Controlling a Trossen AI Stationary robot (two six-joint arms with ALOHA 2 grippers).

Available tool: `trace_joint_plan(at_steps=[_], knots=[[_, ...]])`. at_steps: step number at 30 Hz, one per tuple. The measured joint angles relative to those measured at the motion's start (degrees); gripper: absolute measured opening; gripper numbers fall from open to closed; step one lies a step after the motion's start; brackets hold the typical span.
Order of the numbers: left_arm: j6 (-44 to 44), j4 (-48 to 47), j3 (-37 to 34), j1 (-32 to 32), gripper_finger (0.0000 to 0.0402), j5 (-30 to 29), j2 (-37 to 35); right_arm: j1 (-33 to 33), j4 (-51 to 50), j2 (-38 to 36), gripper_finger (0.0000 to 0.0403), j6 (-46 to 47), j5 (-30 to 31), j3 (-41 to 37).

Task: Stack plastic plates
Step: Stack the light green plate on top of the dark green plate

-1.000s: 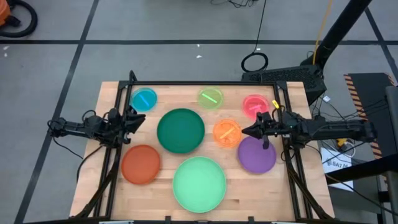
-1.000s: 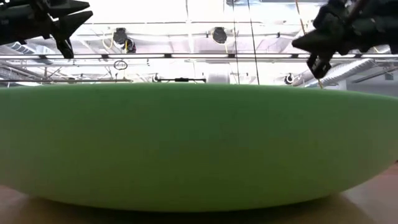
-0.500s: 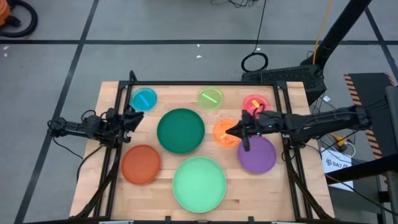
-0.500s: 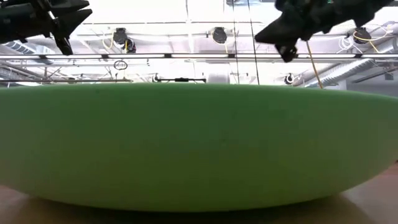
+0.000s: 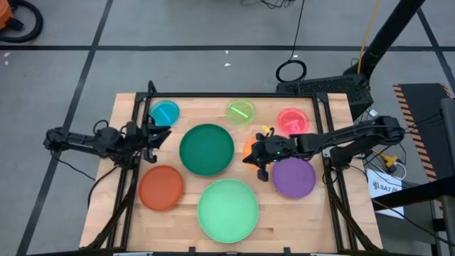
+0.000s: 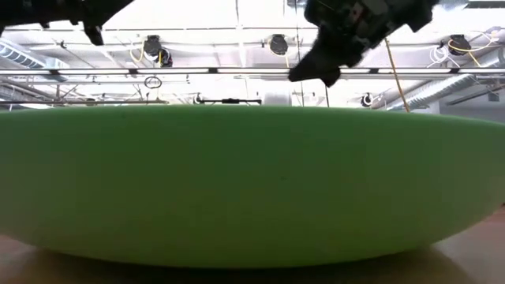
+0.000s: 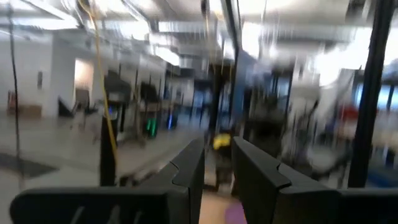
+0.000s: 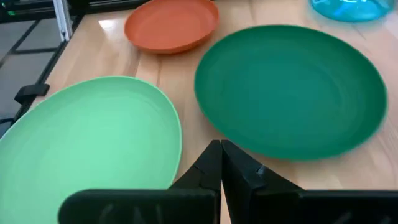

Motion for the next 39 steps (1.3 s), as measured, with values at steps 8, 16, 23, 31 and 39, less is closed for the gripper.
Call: trace_joint_plan(at_steps=[8,16,23,31,39], knots=[[-3.36,-36.66,14.15,-0.02,0.0088,-0.15,11.94,0.23,-10.96,6.58,0.0000,3.41,3.18,7.70],[-3.27,-38.39,18.45,-0.02,0.0088,-3.44,15.14,1.46,-21.15,8.88,0.0001,8.14,2.67,9.75],[-4.22,-38.31,18.50,-0.02,0.0088,-3.49,14.99,1.57,-19.38,8.70,0.0010,7.77,2.78,9.75],[-3.11,-38.15,18.50,-0.02,0.0088,-3.49,15.03,1.78,-15.73,8.96,0.0025,10.36,2.94,9.75],[-2.32,-37.21,18.50,-0.02,0.0088,-3.49,15.01,5.97,-9.53,12.91,0.0120,10.74,2.90,9.77]])
